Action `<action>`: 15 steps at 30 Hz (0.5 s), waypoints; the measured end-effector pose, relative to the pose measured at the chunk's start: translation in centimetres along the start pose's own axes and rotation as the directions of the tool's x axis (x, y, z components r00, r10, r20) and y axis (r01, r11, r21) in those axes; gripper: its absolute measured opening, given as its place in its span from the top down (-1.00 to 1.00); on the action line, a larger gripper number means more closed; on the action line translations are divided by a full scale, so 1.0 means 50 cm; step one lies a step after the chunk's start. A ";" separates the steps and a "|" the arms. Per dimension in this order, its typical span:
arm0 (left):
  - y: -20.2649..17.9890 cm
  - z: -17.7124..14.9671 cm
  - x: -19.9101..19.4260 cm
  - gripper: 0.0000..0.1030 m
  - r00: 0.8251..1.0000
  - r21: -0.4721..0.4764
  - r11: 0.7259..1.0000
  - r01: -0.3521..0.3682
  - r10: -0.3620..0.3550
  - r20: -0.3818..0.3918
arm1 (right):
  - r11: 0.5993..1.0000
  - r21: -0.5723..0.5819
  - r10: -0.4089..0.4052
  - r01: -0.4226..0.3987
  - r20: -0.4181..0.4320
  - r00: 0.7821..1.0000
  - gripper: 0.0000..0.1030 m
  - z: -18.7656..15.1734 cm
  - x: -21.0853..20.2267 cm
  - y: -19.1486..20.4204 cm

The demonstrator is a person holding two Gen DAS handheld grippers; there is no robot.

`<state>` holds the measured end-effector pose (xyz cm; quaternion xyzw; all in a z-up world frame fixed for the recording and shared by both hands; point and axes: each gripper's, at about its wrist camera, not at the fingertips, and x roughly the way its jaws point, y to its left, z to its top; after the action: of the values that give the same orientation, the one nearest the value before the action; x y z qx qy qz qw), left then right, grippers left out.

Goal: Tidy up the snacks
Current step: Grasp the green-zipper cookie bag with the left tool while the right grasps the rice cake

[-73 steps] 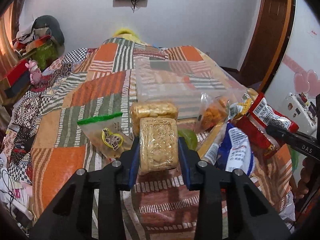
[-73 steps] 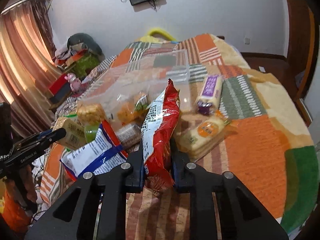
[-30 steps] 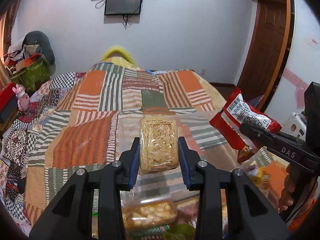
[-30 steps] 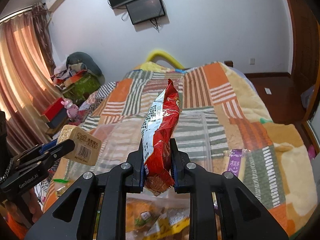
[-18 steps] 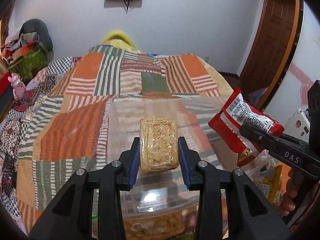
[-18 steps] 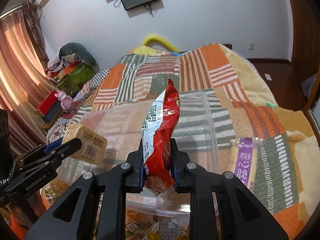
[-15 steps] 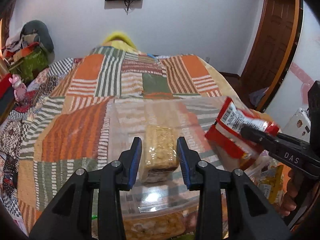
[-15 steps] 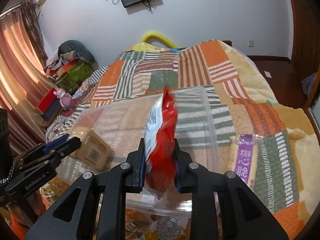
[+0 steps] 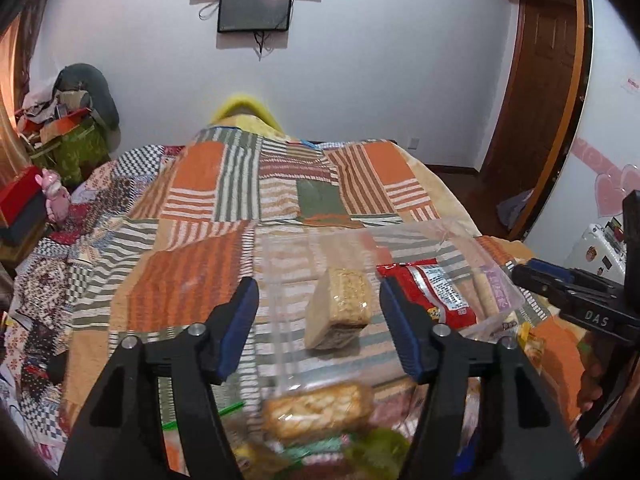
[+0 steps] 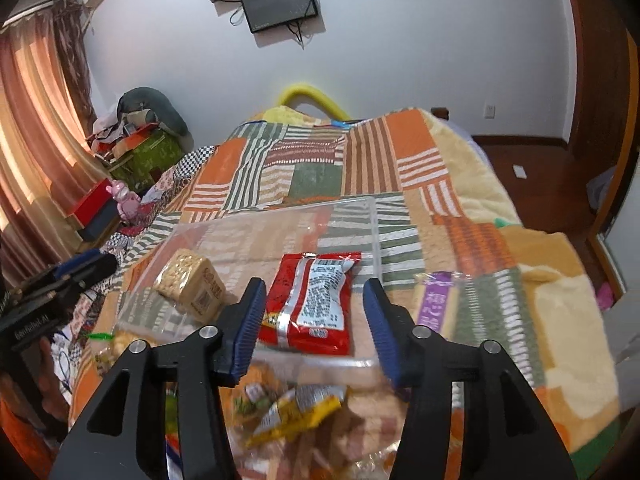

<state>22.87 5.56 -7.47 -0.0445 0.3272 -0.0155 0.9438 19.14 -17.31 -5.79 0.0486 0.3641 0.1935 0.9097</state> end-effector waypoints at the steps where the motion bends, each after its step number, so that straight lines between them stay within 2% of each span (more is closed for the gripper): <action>1: 0.006 -0.002 -0.011 -0.28 1.000 0.001 1.000 -0.005 0.005 0.001 | 1.000 -0.004 -0.002 0.002 0.002 1.000 0.01 -0.004 -0.008 -0.001; 7: 0.054 -0.039 -0.058 -0.40 0.999 -0.009 0.999 -0.046 0.045 -0.029 | 1.000 -0.005 -0.019 0.019 -0.006 1.000 -0.07 -0.031 -0.039 -0.012; 15: 0.125 -0.131 -0.062 -0.51 0.986 -0.057 0.994 -0.095 0.086 -0.141 | 0.998 0.008 -0.060 0.061 -0.060 0.996 -0.15 -0.086 -0.053 -0.034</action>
<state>16.38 11.47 -11.30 -0.0583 0.3940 0.0349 0.9166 15.00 -20.11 -7.60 0.0361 0.3933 0.1654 0.9037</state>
